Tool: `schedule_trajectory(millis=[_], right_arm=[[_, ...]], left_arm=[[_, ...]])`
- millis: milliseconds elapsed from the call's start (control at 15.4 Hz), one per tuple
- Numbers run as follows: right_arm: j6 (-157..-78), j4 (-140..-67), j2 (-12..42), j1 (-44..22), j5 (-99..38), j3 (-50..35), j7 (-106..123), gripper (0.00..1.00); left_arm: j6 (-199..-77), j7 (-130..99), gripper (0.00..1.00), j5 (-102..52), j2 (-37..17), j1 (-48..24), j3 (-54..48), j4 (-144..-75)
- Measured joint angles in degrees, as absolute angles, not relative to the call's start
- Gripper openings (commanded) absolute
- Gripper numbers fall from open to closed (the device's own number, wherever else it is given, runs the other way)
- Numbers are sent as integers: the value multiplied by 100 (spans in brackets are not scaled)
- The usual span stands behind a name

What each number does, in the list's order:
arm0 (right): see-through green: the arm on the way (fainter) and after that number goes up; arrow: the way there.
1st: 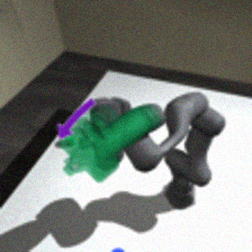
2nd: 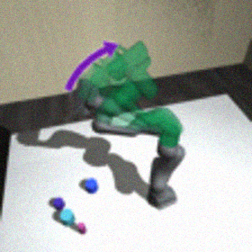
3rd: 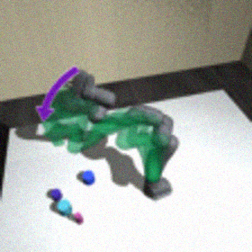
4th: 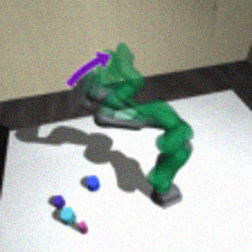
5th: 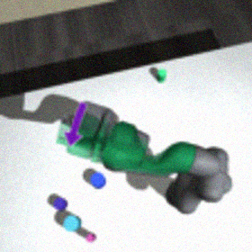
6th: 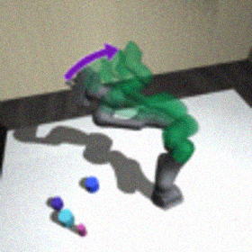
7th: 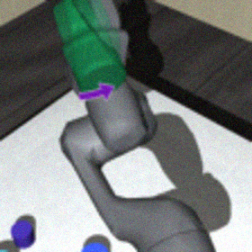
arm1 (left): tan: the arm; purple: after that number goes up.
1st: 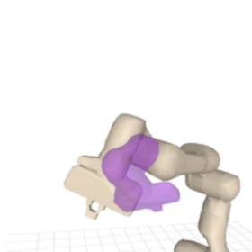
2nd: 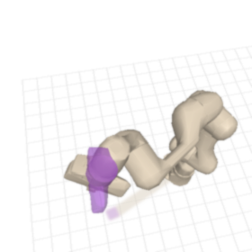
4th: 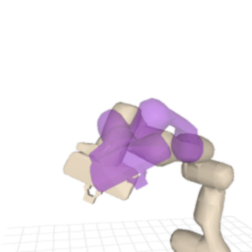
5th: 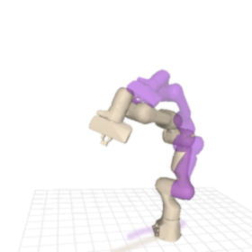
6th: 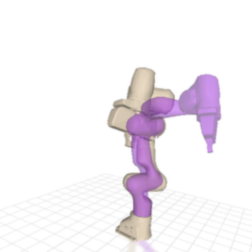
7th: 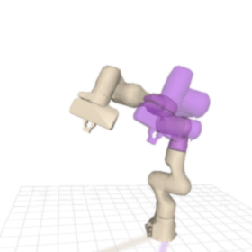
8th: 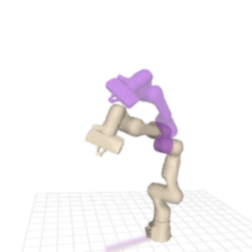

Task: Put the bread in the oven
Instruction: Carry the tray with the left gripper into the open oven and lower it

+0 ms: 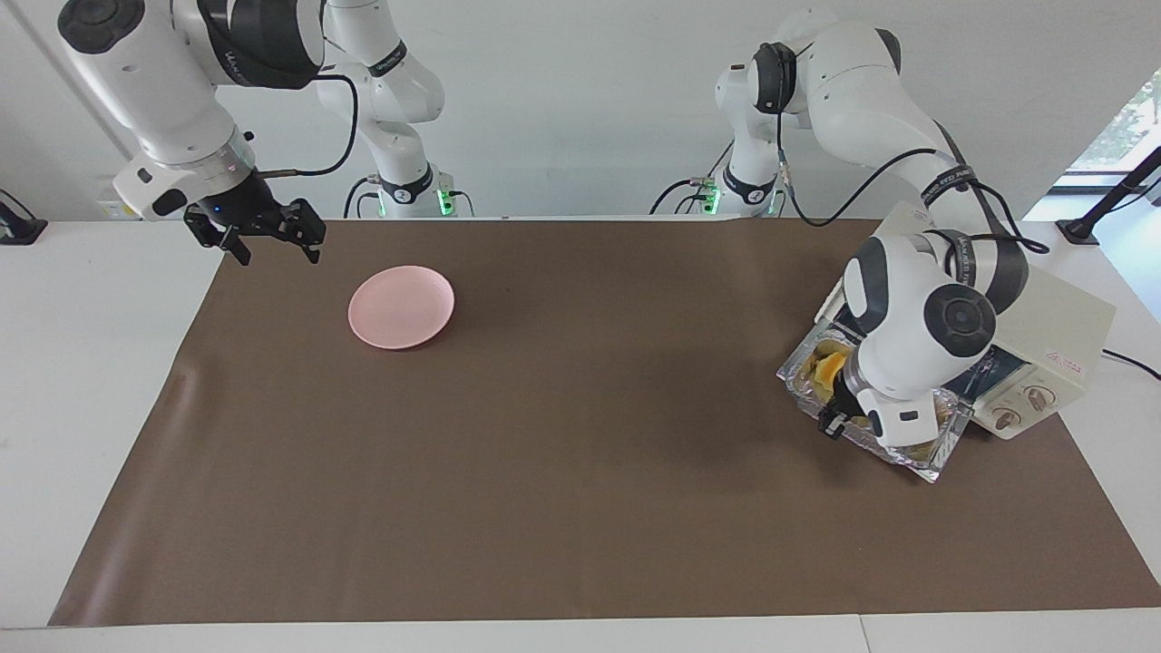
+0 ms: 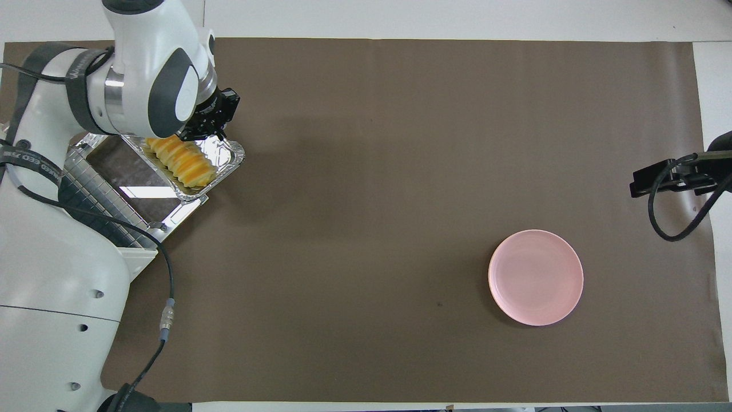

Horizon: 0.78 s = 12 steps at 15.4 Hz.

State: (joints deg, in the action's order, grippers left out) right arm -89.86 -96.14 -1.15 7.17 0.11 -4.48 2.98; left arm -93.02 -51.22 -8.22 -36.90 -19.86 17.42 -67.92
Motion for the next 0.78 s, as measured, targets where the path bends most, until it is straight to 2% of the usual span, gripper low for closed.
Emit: schedule_trajectory(millis=[456,781], right_arm=[[-8986,-9614,-115,717,11,-448,298,100],[-8986,-9614,-115,717,11,-448,298,100]], left_arm=[[-9031,-5142,0,-822,-3546,-1571,1811,-7008],[-8999,-4960,0,-718,-3110,-1399,1847,-7708]])
